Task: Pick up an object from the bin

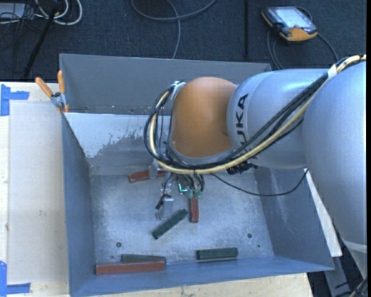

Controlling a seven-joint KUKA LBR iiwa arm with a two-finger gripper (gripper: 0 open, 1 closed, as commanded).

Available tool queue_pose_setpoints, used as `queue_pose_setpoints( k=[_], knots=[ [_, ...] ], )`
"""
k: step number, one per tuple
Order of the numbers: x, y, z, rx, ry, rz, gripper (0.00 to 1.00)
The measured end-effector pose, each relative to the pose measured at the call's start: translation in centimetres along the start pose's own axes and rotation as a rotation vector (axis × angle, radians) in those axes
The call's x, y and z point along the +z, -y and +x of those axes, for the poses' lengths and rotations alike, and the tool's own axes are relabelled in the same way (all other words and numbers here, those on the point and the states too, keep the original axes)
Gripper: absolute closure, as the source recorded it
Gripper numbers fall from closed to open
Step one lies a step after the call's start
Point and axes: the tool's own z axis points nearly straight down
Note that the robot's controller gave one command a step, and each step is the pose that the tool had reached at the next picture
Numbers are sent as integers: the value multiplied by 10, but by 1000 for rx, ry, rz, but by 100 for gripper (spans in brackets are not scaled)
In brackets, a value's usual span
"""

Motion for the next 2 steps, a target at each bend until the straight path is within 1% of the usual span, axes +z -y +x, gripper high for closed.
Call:
queue_pose_setpoints(
  k=[1,2],
  knots=[
    [-4,1,-2,3,7,-1,0],
    [17,19,27,57,9,-2,0]
  ],
)
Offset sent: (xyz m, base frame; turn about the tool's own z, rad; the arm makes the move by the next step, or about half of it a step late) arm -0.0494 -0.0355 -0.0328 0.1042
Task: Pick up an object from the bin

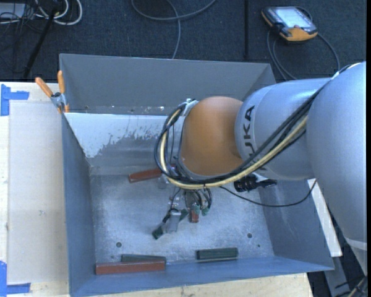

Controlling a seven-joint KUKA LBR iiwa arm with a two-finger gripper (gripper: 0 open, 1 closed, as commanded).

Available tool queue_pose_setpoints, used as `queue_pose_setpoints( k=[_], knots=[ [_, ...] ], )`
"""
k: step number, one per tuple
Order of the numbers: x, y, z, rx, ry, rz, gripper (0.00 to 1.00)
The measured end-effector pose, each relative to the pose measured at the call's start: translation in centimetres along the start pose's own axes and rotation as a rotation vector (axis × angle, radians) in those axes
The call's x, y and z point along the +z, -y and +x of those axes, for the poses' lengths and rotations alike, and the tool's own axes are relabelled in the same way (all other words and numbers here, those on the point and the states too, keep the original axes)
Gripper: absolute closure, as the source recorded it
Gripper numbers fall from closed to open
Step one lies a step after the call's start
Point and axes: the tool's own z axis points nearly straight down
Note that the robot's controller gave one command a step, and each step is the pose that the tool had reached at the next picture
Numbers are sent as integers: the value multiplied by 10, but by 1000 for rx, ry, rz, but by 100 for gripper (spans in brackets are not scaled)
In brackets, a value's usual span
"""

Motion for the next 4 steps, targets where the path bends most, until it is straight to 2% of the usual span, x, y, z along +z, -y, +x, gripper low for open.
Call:
queue_pose_setpoints(
  k=[1,2,3,4],
  knots=[
    [12,18,15,-64,-3,1,0],
    [22,16,17,-226,-3,3,0],
    [49,37,18,104,-2,0,100],
    [49,37,18,105,-2,0,100]
  ],
)
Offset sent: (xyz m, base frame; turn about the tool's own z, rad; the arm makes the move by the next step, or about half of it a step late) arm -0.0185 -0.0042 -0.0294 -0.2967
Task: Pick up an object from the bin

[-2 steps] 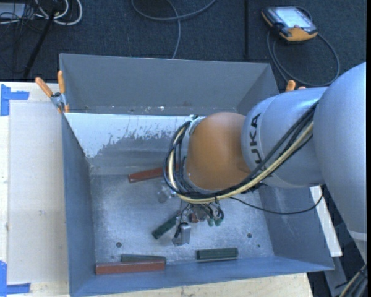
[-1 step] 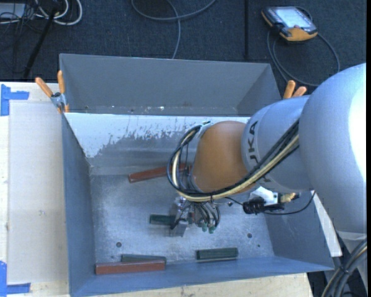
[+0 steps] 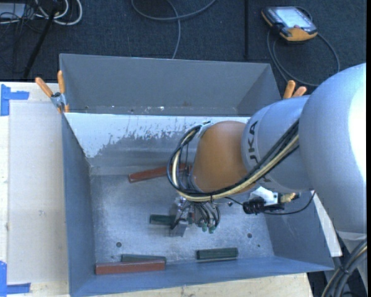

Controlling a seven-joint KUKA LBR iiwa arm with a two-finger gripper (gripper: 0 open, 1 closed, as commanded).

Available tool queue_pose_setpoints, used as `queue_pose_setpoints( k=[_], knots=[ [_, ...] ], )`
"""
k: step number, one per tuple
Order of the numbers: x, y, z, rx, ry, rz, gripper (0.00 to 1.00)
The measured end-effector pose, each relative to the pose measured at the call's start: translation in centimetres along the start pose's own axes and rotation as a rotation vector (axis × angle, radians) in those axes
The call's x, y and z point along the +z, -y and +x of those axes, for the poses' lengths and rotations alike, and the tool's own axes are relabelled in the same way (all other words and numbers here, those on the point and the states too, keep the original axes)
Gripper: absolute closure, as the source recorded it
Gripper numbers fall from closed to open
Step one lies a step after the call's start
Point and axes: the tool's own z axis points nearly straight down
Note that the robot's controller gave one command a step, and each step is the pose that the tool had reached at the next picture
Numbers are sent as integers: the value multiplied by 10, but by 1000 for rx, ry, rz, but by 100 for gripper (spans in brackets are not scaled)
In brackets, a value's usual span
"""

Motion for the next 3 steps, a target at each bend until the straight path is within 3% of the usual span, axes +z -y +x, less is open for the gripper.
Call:
queue_pose_setpoints(
  k=[1,2,3],
  knots=[
    [-6,0,0,2,-7,2,100],
    [1,22,24,-278,0,1,100],
    [1,22,24,-276,0,1,100]
  ],
)
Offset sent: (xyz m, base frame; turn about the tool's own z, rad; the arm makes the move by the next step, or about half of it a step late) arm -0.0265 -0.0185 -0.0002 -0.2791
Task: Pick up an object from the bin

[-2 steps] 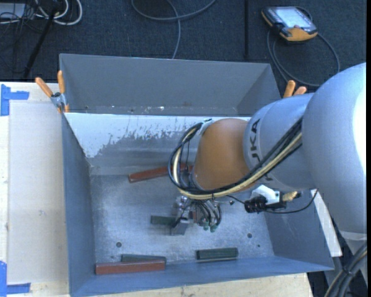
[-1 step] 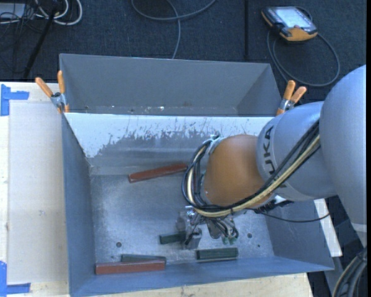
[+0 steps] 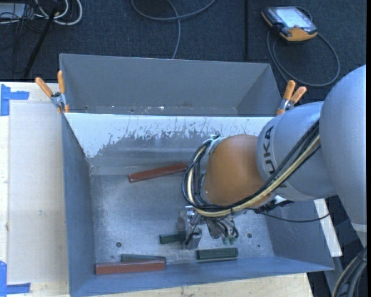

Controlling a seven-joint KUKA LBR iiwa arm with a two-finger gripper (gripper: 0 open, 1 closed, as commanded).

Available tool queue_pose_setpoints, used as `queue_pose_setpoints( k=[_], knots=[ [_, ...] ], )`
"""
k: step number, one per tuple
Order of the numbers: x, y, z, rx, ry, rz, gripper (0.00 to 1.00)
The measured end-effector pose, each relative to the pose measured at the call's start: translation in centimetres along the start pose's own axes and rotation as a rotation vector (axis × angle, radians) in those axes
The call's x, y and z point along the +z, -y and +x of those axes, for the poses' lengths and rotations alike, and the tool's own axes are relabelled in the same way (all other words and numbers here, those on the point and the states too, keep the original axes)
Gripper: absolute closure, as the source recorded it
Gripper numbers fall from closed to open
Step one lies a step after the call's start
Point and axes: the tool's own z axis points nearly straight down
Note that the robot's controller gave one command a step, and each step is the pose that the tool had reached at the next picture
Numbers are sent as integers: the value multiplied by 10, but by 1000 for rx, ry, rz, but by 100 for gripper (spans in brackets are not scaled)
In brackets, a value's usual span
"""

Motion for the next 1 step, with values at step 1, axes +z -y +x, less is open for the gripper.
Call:
queue_pose_setpoints(
  k=[1],
  knots=[
    [-147,26,-1,8,2,0,100]
  ],
)
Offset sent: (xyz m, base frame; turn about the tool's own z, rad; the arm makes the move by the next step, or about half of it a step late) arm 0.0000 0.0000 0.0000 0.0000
